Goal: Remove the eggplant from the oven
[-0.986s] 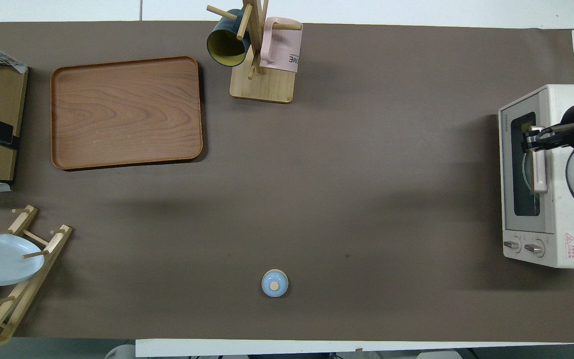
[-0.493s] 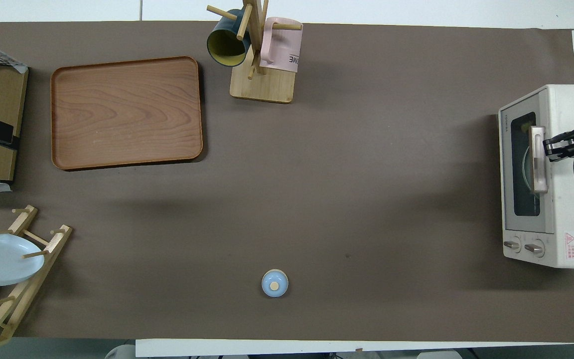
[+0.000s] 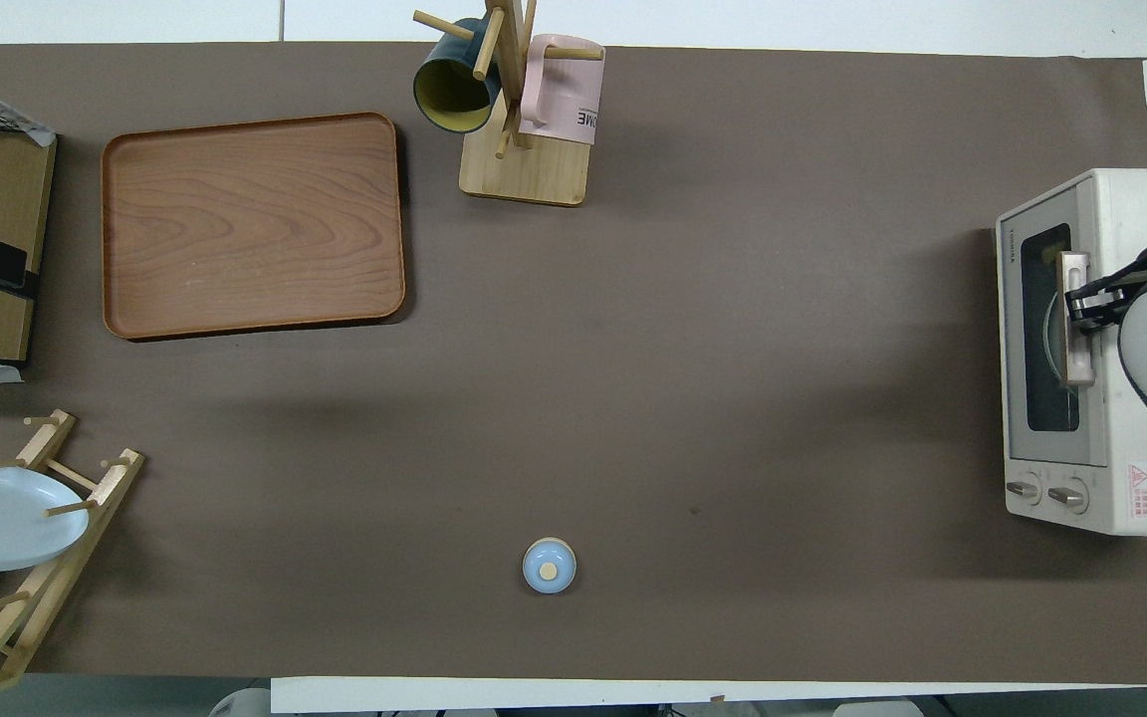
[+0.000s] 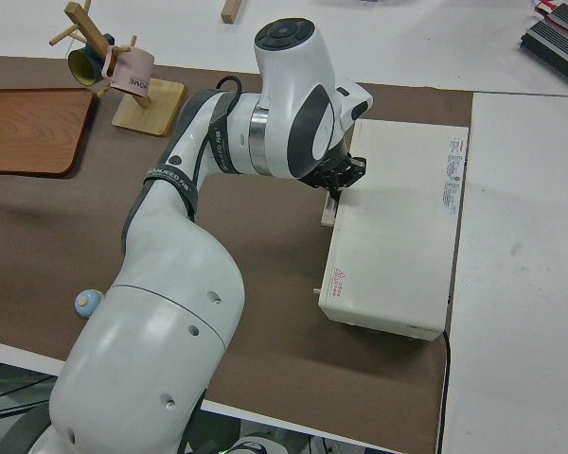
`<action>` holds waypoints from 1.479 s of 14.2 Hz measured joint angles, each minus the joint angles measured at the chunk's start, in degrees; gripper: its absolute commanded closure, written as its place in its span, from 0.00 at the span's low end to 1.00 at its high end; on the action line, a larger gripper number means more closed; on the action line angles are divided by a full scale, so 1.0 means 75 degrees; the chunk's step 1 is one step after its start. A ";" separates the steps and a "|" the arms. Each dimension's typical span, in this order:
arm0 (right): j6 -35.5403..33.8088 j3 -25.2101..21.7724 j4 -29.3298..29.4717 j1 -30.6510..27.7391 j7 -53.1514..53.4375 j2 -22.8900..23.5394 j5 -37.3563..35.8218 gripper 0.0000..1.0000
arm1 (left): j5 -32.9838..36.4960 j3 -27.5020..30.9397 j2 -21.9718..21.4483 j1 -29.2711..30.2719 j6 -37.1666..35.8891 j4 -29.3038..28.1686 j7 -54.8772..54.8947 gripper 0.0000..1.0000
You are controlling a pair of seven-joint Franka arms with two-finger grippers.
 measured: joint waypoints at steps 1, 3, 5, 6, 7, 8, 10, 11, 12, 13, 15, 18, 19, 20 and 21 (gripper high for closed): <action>0.0041 0.0001 -0.0038 0.0001 0.0000 -0.0028 -0.0004 1.00 | 0.0000 0.0000 0.0000 0.0000 0.0000 0.0000 0.0000 0.00; 0.0137 0.0016 -0.0125 0.0027 0.0000 -0.0078 -0.0015 1.00 | 0.0000 0.0000 0.0000 0.0000 0.0000 0.0000 0.0000 0.00; 0.0191 0.0039 -0.0200 0.0241 0.0046 -0.0091 -0.0011 1.00 | 0.0000 0.0000 0.0000 0.0000 0.0000 0.0000 0.0000 0.00; 0.0254 0.0056 -0.0268 0.0445 0.0243 -0.0076 0.0009 1.00 | 0.0000 0.0000 0.0000 0.0000 0.0000 0.0000 0.0000 0.00; 0.0364 0.0083 -0.0347 0.0666 0.0513 -0.0022 0.0038 1.00 | 0.0000 0.0000 0.0000 0.0001 0.0000 0.0000 0.0000 0.00; 0.0520 0.0118 -0.0427 0.0873 0.0716 0.0084 0.0079 1.00 | 0.0000 0.0001 0.0000 0.0003 0.0000 0.0000 0.0000 0.00; 0.0850 0.0191 -0.0517 0.1144 0.0949 0.0415 0.0221 1.00 | 0.0000 0.0001 0.0000 0.0010 0.0000 0.0000 0.0000 0.00; 0.0990 0.0220 -0.0533 0.1202 0.1000 0.0582 0.0313 1.00 | 0.0000 0.0001 0.0000 0.0013 0.0000 0.0000 0.0000 0.00; 0.1115 0.0259 -0.0541 0.1224 0.1033 0.0742 0.0391 1.00 | 0.0000 0.0001 0.0000 0.0016 0.0000 0.0000 0.0000 0.00; 0.1249 0.0297 -0.0546 0.1234 0.1051 0.0895 0.0446 1.00 | 0.0000 0.0001 0.0000 0.0018 0.0000 0.0000 0.0000 0.00; 0.1542 0.0333 -0.0562 0.1294 0.1070 0.1193 0.0469 1.00 | 0.0000 0.0001 0.0000 0.0023 0.0000 0.0000 0.0000 0.00; 0.1981 0.0334 -0.0630 0.1424 0.1306 0.1668 0.0468 0.99 | 0.0000 0.0001 0.0000 0.0024 0.0000 0.0000 0.0000 0.00; 0.2175 0.0333 -0.0650 0.1443 0.1403 0.1847 0.0464 0.99 | 0.0000 0.0001 0.0000 0.0024 0.0000 0.0000 0.0000 0.00; 0.2321 0.0333 -0.0657 0.1446 0.1491 0.2004 0.0464 0.99 | 0.0000 0.0001 0.0000 0.0024 0.0000 0.0000 0.0000 0.00; 0.2449 0.0325 -0.0655 0.1455 0.1545 0.2117 0.0461 0.93 | 0.0000 0.0001 0.0000 0.0025 0.0000 0.0000 0.0000 0.00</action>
